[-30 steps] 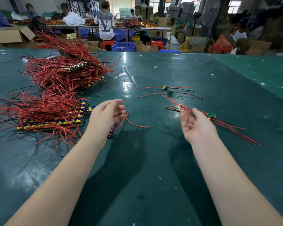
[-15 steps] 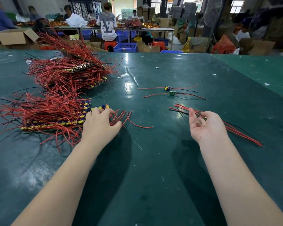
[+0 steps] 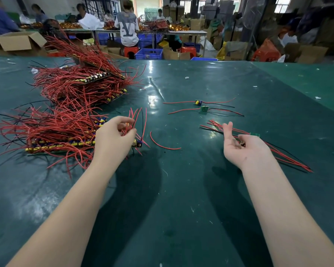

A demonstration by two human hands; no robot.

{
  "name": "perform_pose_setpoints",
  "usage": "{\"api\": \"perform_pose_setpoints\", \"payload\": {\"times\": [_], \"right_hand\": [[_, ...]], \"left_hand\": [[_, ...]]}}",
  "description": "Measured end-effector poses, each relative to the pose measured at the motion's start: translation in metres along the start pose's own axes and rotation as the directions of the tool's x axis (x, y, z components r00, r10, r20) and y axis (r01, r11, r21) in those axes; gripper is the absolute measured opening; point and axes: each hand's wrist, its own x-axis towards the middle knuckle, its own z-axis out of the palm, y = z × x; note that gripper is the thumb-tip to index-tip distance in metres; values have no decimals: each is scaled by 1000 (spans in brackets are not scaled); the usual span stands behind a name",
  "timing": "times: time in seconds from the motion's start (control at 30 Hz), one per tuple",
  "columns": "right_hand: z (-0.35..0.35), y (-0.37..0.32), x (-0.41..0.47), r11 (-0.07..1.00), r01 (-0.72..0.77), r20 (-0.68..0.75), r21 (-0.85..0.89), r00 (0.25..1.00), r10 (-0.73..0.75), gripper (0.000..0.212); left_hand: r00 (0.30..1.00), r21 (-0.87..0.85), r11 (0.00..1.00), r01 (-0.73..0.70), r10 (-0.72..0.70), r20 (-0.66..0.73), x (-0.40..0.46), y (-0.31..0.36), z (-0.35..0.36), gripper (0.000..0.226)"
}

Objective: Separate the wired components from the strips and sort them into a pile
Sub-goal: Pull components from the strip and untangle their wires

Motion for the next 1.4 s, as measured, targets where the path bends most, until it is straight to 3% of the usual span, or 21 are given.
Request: {"api": "perform_pose_setpoints", "payload": {"times": [0.13,0.2,0.27,0.3,0.37,0.6,0.77,0.9,0.97,1.13,1.27,1.33,1.4], "right_hand": [[3,19,-10,909,-67,210,-412,964,166,16],[1,32,-16,751,-6,283,-660,925,256,12],[-2,45,-18,504,152,332,-850,898,289,18],[-5,49,-18,391,231,360,-891,884,297,19],[-8,55,-19,304,297,393,-905,858,332,18],[-11,58,-18,444,164,357,-881,846,395,3],[-10,55,-17,490,227,419,-842,847,328,12],[-10,52,-14,468,260,429,-845,852,301,18],[-10,52,-13,479,247,431,-842,843,323,26],[-9,50,-12,511,233,467,-827,791,395,14],[-7,49,-14,606,137,480,-784,752,452,12],[-6,48,-16,596,141,477,-790,753,454,11],[-6,48,-16,575,152,462,-804,768,443,10]], "left_hand": [[988,-456,885,91,-25,149,-5,14,4,29],[975,-557,821,125,2,222,-9,19,7,34],[962,-613,778,133,48,270,-13,22,11,36],[955,-623,771,129,73,288,-15,23,11,37],[942,-646,754,114,126,313,-19,26,13,38],[922,-747,658,98,221,317,-26,34,17,47],[921,-728,632,264,59,385,-28,32,22,73],[836,-609,681,407,-9,549,-27,31,22,36],[818,-617,654,438,-6,575,-25,29,20,24],[782,-622,596,507,-14,623,-21,27,17,18],[751,-668,456,588,0,661,-17,29,12,14],[789,-660,524,539,-38,613,-12,24,9,12],[882,-476,803,358,-124,454,-6,14,7,15]]}}
